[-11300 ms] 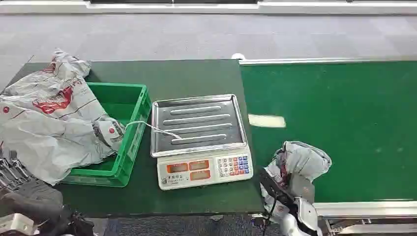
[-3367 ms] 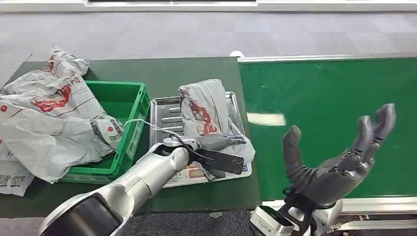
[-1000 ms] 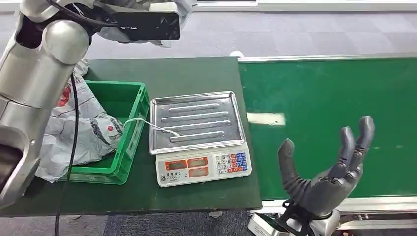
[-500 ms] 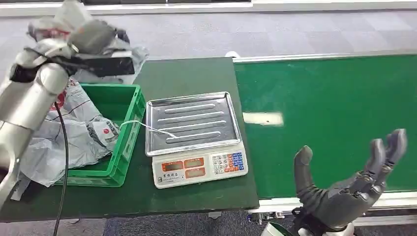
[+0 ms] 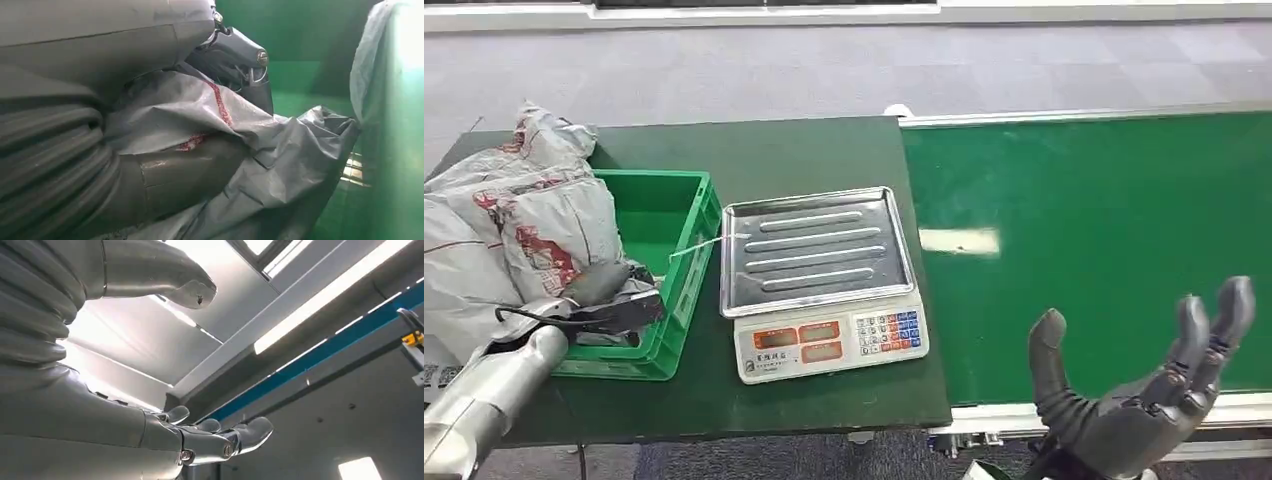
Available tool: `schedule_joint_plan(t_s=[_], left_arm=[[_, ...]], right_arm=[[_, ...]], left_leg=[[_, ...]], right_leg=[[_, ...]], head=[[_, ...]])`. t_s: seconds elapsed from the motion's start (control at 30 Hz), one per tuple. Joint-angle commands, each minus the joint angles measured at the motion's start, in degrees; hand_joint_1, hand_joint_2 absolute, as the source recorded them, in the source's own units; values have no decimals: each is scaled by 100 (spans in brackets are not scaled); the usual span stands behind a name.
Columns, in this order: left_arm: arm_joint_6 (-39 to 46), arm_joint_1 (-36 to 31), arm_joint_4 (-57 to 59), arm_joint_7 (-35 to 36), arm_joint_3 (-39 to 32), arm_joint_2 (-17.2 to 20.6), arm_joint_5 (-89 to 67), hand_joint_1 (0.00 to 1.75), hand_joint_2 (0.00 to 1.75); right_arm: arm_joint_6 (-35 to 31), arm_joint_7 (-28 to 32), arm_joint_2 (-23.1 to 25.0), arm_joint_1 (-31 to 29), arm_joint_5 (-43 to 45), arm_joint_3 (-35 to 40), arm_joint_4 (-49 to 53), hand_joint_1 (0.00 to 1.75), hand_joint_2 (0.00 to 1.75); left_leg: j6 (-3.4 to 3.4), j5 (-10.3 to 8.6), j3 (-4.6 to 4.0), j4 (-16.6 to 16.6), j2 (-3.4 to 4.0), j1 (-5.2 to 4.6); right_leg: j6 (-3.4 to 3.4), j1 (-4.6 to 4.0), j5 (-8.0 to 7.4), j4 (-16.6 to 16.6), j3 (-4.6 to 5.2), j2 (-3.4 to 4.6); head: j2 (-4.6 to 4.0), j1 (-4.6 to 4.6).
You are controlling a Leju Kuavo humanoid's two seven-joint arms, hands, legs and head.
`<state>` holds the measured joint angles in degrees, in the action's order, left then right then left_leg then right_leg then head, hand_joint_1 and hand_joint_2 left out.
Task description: Moved the parcel from conveyor to table for the left to box.
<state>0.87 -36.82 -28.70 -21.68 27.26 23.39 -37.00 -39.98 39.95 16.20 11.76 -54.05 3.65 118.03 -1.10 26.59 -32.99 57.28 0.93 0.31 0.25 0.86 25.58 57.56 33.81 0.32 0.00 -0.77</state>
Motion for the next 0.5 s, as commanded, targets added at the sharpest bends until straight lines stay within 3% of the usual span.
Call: schedule_joint_plan(t_s=[0.03, 0.13, 0.17, 0.3, 0.37, 0.43, 0.5], left_arm=[[137, 492, 404, 111, -399, -206, -111, 73, 175], [137, 492, 404, 111, -399, -206, -111, 73, 175], [748, 396, 10, 337, -733, -493, -271, 0, 0], [994, 391, -1149, 362, -1585, -733, 200, 0, 0], [1140, 508, -1788, 253, -2025, -881, 601, 0, 0], [1140, 508, -1788, 253, -2025, -881, 601, 0, 0], [1432, 948, -2931, 443, -2544, -1080, 836, 0, 0]], right_arm=[[-2, 5, -5, -164, -20, -258, -189, 0, 175], [-2, 5, -5, -164, -20, -258, -189, 0, 175], [-2, 5, 16, -123, -56, -263, -90, 0, 175], [-2, 5, 20, -110, -59, -299, -43, 0, 175], [-2, 5, 21, -81, -32, -294, -10, 0, 175], [-2, 5, 21, -81, -32, -294, -10, 0, 175], [-2, 5, 48, -28, -71, -287, 17, 0, 175]], left_leg=[[3, -17, 45, -20, 19, 1], [1, -3, 28, -12, 16, 0], [-9, 4, 63, -36, -1, 4], [-14, 2, 111, -30, -21, 9], [-13, -4, 97, -18, -39, 13], [-13, -7, 77, -8, -52, 21], [-12, -12, 70, -11, -41, 21]], right_leg=[[5, -2, -18, -20, -4, 23], [0, 0, -5, -11, -15, 19], [-12, -3, 9, -23, -49, 3], [-14, -7, 21, -16, -54, -20], [-13, -10, 22, -9, -47, -40], [-10, -16, 21, -6, -31, -51], [-10, -20, 16, -10, -25, -36]], head=[[0, 0], [0, -2], [0, -4], [0, -4], [0, -6], [0, -4], [0, -4]])
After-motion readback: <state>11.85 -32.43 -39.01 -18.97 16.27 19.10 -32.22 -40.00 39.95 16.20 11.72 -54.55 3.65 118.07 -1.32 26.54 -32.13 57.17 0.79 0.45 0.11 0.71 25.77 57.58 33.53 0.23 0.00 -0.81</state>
